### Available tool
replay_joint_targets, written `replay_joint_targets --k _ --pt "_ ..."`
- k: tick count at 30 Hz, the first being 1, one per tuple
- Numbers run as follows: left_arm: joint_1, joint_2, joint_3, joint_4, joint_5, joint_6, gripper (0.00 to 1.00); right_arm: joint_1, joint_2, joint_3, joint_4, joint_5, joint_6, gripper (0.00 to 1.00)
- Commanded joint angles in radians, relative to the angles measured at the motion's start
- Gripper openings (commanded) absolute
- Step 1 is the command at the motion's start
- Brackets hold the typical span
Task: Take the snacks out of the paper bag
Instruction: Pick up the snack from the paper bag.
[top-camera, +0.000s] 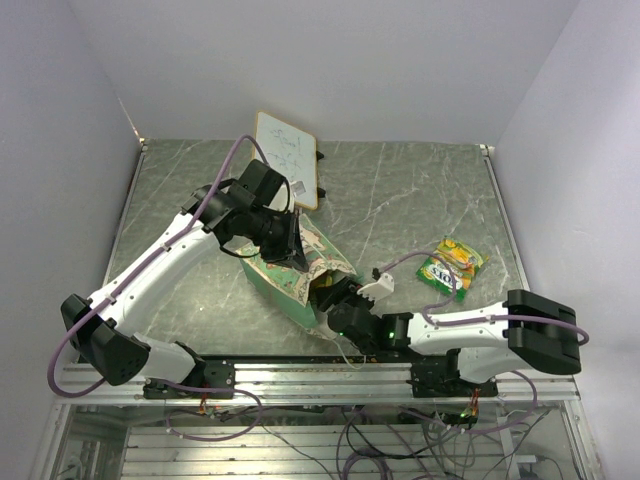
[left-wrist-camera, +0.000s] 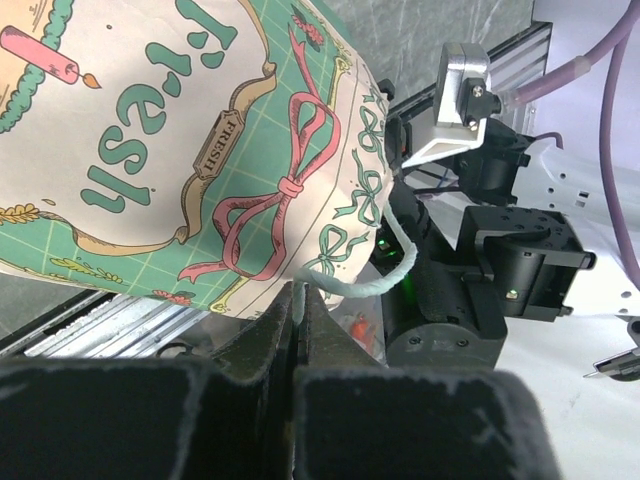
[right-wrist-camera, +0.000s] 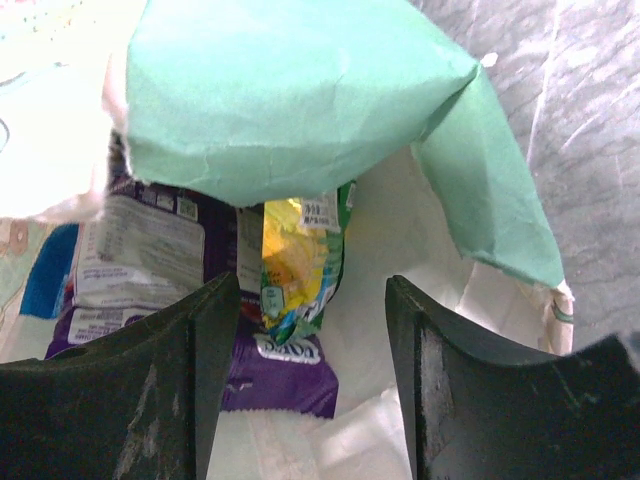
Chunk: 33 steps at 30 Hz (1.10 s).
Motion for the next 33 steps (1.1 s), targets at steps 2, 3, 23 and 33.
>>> replay_joint_targets --k 2,3,23,33 --pt "0.009 -0.041 -0.002 0.014 0.044 -0.009 0.07 -0.063 0.027 -0.004 0.161 0.061 -0.102 0.59" --pt "0.009 -0.043 -0.005 0.014 0.044 -0.009 0.07 -0.084 0.039 0.009 0.188 0.036 -0.133 0.58" --pt "0.124 -0.023 0.035 0.046 0.005 -0.035 0.07 -0.213 -0.008 0.189 -0.043 -0.384 -0.317 0.00" --pt "0.252 0.000 0.025 0.101 0.039 -0.033 0.07 -0.212 -0.226 0.317 -0.503 -0.548 -0.410 0.00"
